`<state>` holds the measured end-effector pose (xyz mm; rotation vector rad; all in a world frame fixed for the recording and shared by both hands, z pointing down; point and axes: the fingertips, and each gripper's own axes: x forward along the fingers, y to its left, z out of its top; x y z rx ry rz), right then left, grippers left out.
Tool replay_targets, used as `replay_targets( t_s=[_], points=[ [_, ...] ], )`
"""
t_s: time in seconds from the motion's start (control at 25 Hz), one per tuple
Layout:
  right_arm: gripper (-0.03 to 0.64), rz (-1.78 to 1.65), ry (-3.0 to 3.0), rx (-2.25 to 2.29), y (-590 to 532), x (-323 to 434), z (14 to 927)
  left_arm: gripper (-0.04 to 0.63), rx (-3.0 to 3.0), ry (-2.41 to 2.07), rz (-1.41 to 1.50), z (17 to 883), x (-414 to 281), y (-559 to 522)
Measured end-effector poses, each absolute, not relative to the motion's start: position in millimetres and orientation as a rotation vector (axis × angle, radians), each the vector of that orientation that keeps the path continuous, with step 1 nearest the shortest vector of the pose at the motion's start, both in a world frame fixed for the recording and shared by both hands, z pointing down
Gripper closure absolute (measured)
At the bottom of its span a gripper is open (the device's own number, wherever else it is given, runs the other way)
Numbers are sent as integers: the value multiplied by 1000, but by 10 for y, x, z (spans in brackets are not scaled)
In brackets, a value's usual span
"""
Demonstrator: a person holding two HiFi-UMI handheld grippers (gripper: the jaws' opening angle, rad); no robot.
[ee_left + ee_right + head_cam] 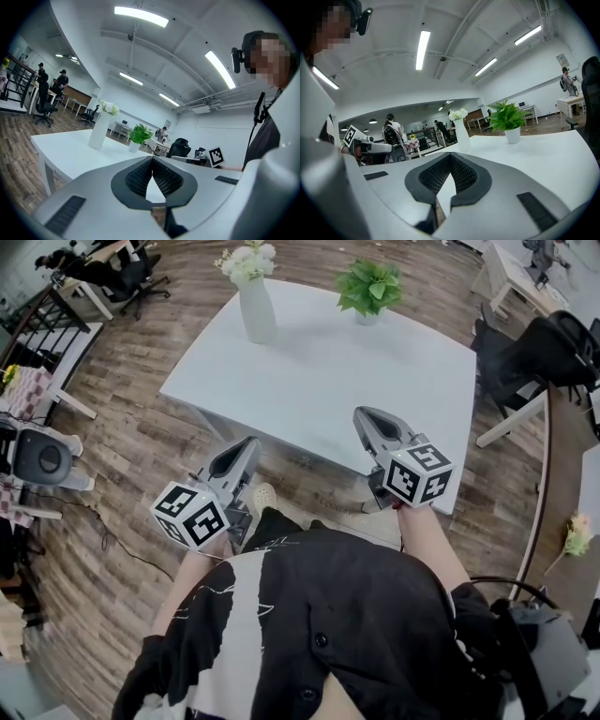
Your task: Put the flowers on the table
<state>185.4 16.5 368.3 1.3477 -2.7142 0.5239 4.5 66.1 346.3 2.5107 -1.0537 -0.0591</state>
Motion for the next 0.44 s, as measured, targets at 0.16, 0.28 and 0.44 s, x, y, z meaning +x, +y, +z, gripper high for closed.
replay_targets(
  t_s=[0.16,0.28,0.44],
  points=[
    [601,527,-2715,1341,152,1835,3697,583,2504,-1056,-59,3489,37,665],
    [601,528,-2716,1334,150,1815,3709,583,2501,-1059,-60,3506,26,668],
    [601,528,-2716,1331,147,1785,3710,583,2501,-1062,-60,3506,-10,663]
  ],
)
